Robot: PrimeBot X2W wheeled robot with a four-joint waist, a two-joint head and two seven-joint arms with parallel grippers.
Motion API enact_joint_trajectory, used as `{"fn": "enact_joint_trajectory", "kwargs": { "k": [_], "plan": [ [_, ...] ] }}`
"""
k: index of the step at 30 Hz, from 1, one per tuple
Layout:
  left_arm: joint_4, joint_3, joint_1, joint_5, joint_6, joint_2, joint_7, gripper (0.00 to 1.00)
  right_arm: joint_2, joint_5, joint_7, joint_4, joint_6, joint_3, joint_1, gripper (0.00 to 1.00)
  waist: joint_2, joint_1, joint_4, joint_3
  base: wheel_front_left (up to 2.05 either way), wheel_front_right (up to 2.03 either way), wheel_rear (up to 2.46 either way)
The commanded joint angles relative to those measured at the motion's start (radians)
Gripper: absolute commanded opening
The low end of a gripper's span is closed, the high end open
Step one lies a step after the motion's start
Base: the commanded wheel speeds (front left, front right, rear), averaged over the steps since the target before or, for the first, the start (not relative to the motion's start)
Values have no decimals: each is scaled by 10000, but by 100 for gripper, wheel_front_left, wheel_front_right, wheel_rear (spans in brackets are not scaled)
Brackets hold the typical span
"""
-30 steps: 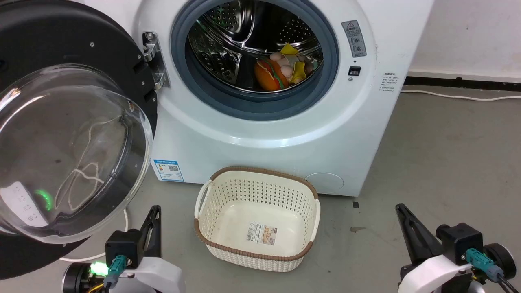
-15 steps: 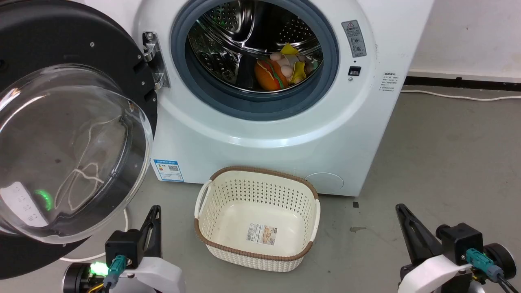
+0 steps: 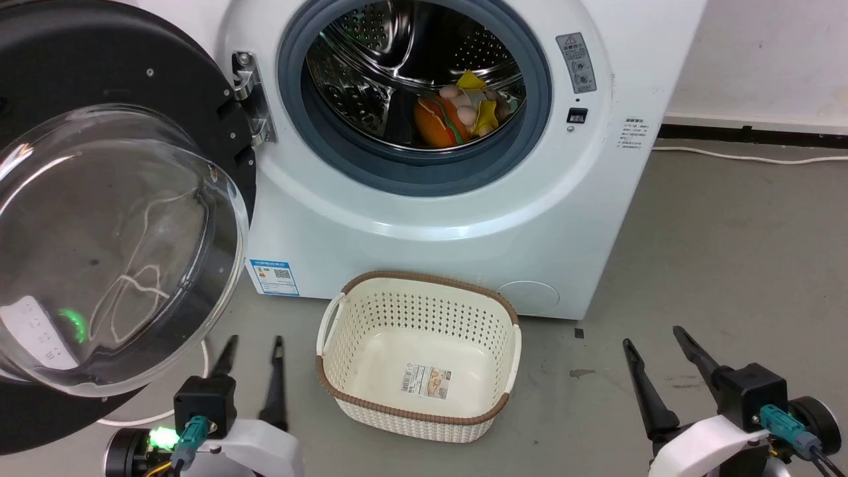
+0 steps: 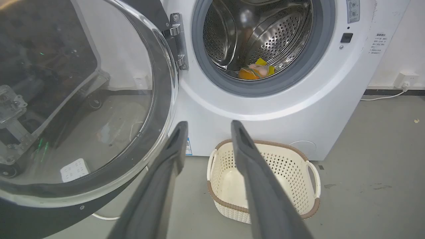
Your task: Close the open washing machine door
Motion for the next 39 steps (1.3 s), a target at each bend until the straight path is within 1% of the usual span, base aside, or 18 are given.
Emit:
{"fn": "enact_joint_trajectory", "kwargs": {
  "k": [1,10,18,26,34,39],
  "plan": [
    [16,-11,-23,-16,3,0,-70,100,1,60,-66,8,0,-33,18,100,0,0,1,2,0,0,0],
    [69,-113,-75,-49,15,6,-257,100,5,137,-254,5,1,-164,47,100,0,0,74,-5,0,0,0],
    [103,-185,-81,-77,18,20,-424,100,7,171,-420,-56,1,-180,117,100,0,0,336,-36,0,0,0],
    [148,-231,-73,-105,14,59,-592,100,10,63,-587,-192,2,-28,205,100,0,-1,812,-66,0,0,0],
    [159,-290,-67,-121,6,95,-759,100,13,73,-754,-168,2,17,272,100,0,-1,1448,-97,0,0,0],
    [-1,-221,16,-168,121,100,-905,100,16,21,-899,-92,3,296,119,100,0,-1,1823,22,0,0,0]
  ]
}}
